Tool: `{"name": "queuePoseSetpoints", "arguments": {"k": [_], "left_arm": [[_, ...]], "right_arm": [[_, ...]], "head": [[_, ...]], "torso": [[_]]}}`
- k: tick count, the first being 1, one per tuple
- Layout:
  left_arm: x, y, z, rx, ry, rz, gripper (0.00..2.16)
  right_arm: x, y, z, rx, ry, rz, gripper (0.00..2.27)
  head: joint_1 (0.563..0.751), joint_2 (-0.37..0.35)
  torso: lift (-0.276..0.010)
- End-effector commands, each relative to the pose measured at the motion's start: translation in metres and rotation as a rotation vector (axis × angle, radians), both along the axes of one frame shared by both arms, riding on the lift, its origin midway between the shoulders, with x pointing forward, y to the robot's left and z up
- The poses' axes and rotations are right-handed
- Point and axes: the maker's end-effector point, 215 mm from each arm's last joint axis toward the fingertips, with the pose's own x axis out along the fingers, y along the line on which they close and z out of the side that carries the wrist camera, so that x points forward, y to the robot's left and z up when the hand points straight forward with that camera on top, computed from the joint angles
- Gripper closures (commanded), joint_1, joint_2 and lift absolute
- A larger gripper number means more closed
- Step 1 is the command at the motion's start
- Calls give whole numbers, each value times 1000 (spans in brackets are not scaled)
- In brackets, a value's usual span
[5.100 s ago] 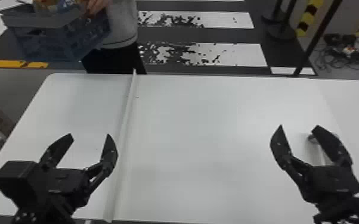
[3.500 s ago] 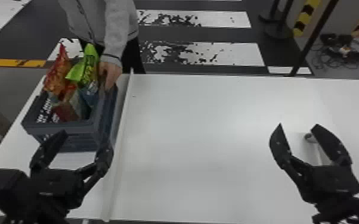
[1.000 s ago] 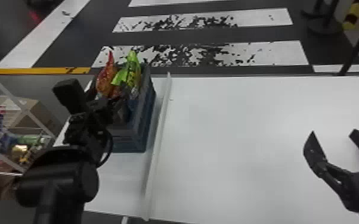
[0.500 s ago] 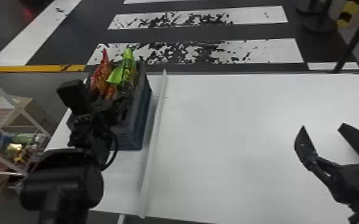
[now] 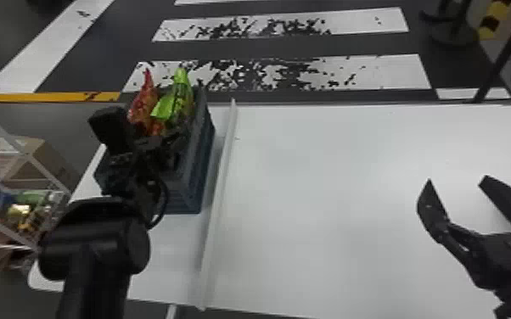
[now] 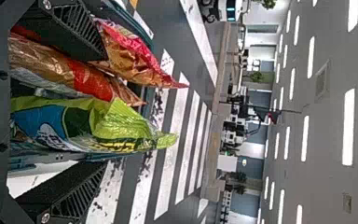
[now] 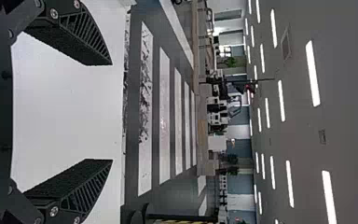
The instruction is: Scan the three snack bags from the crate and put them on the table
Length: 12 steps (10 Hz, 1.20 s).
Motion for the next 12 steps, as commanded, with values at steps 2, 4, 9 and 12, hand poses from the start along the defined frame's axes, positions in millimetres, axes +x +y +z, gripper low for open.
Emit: {"name": "queuePoseSetpoints", "arguments": {"k": [2, 4, 9, 12], "left_arm": [[12, -5, -2, -8, 2, -12, 90], [18, -11, 3, -6, -4, -23, 93], [7, -21, -1, 26, 33, -61, 1926], [-15, 0, 36, 58, -18, -20, 2013]], "right_arm": [[3, 0, -7, -3, 12, 0, 147], [7, 2, -12, -5, 18, 3, 147], [9, 3, -12, -7, 17, 8, 147], [9, 18, -12, 3, 25, 31, 147]], "head": [[695, 138], [695, 131], [695, 112], [695, 131]], "torso": [[-94], [-94], [-94], [-94]]}}
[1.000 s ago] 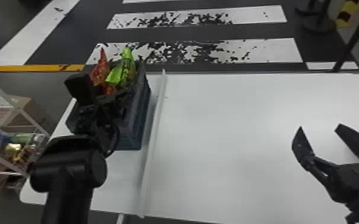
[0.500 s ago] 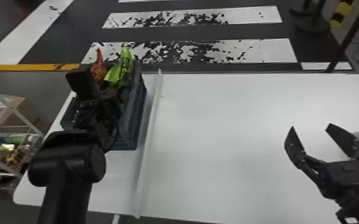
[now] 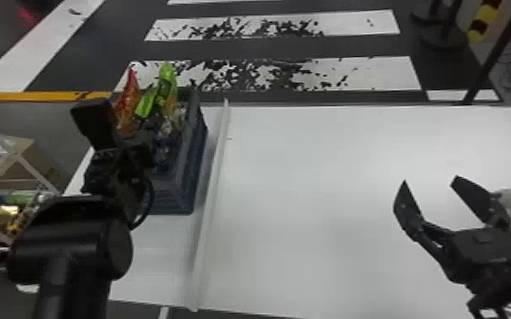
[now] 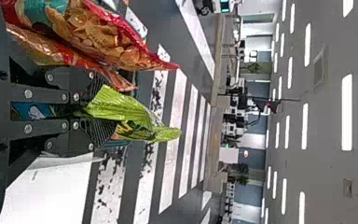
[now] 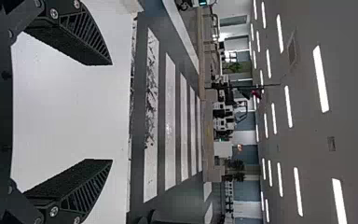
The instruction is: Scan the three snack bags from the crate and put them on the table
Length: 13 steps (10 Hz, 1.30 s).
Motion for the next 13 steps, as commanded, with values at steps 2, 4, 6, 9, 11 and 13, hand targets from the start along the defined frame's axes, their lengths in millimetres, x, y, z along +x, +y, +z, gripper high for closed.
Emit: {"name": "queuePoseSetpoints", "arguments": {"k": [2, 4, 6, 9, 11, 13], "left_arm": [[-22, 13, 39, 37, -45, 26, 2013], [-42, 5, 68, 57, -56, 18, 2013], [-60, -15, 95, 67, -24, -30, 2013], [-98, -34, 140, 85, -14, -65, 2013], [-107, -47, 161, 61, -42, -90, 2013], [-108, -66, 166, -32, -59, -166, 2017]], "right_arm": [[-2, 11, 0, 9, 4, 13, 147], [-2, 12, 2, 14, -1, 5, 147], [-3, 13, 8, 12, -12, 5, 164], [-1, 15, 16, 21, -27, -1, 164], [0, 16, 15, 18, -23, -2, 164], [0, 15, 14, 10, -22, -2, 164]], "head": [[695, 158], [695, 183], [695, 181], [695, 157], [695, 150], [695, 135]], "torso": [[-94], [-94], [-94], [-94], [-94], [-94]]}}
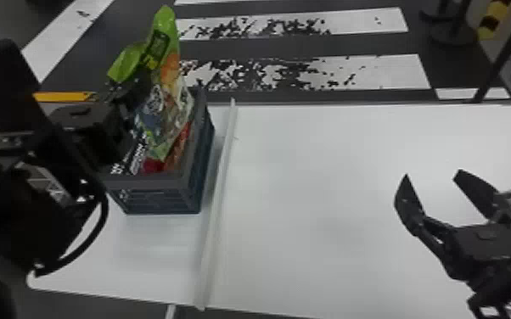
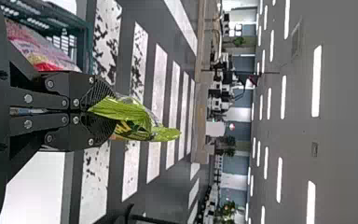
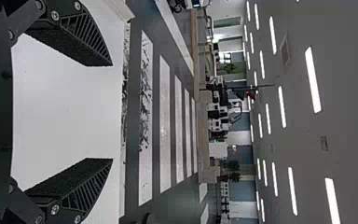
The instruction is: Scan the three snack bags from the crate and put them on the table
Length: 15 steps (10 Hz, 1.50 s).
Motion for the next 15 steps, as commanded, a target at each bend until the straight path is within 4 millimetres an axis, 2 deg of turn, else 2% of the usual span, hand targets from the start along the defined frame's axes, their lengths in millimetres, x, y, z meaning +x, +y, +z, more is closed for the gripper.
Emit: {"name": "queuePoseSetpoints", "arguments": {"k": [1, 3, 5, 7, 9, 10, 11, 14, 15], "left_arm": [[-1, -22, 1, -78, -2, -81, 2017], [-3, -59, -8, -211, 21, -200, 2017], [-11, -94, -34, -401, 87, -315, 2017], [-21, -133, -88, -570, 199, -388, 2017], [-25, -157, -154, -725, 319, -436, 2017], [-21, -170, -183, -733, 376, -441, 2017], [-18, -187, -206, -749, 423, -466, 2017], [0, -224, -268, -768, 562, -503, 2017], [5, -234, -279, -771, 591, -518, 2017]], "right_arm": [[0, -1, 1, -6, 1, 1, 164], [-1, -1, 0, -8, 4, -4, 164], [-1, -1, 1, -9, 1, -9, 164], [1, -2, 4, -15, -9, -22, 164], [2, -2, 6, -2, -16, -37, 164], [2, -1, 12, 3, -35, -43, 164], [2, 2, 24, -21, -81, -62, 164], [2, -2, 30, -23, -93, -71, 164], [4, -5, 30, -21, -94, -73, 164]], "head": [[695, 120], [695, 84], [695, 30], [695, -13], [695, -69], [695, -90], [695, -98], [695, -153], [695, -161]], "torso": [[-94], [-94], [-94], [-94], [-94], [-94], [-94], [-94], [-94]]}}
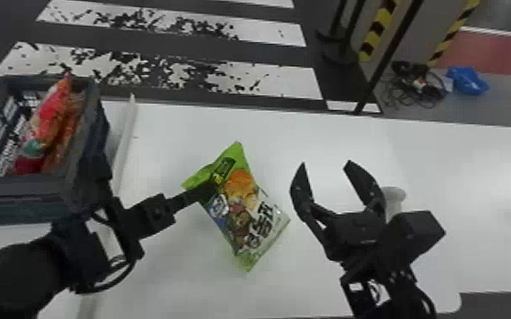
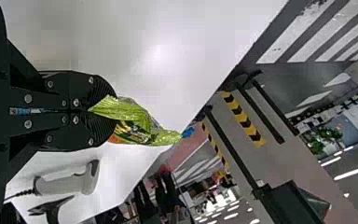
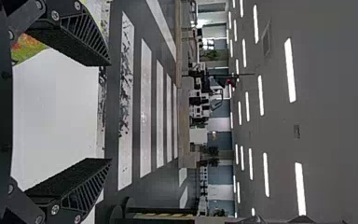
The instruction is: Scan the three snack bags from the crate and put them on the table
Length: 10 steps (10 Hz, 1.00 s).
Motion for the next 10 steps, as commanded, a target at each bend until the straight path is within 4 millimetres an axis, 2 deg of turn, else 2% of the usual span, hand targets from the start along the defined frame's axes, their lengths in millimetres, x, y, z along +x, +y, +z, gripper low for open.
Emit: {"name": "queuePoseSetpoints", "arguments": {"k": [1, 3, 5, 6, 7, 8, 9, 10], "left_arm": [[5, -20, -19, 0, 43, -39, 2017], [4, -37, -43, 52, 69, -90, 2013], [3, -57, -57, 67, 75, -119, 2013], [-2, -68, -61, 95, 62, -147, 1946], [-6, -80, -56, 111, 39, -180, 1271], [-7, -85, -48, 148, 0, -198, -2], [-8, -84, -44, 253, -56, -199, -2], [5, -71, -32, 323, -119, -152, 26]], "right_arm": [[4, -3, 2, 1, -5, -2, 164], [8, -4, 2, 7, -6, -5, 164], [9, -2, -1, 10, -2, -4, 164], [9, 0, -2, 12, 1, -1, 164], [9, 1, -2, 15, -1, 1, 164], [9, 2, 0, 15, -4, 4, 164], [7, 2, 0, 14, -2, 6, 164], [5, 3, 0, 11, -2, 10, 164]], "head": [[695, -177], [695, -203], [695, -228], [695, -240], [695, -253], [695, -269], [695, -276], [695, -283]], "torso": [[-94], [-94], [-94], [-94], [-94], [-94], [-94], [-94]]}}
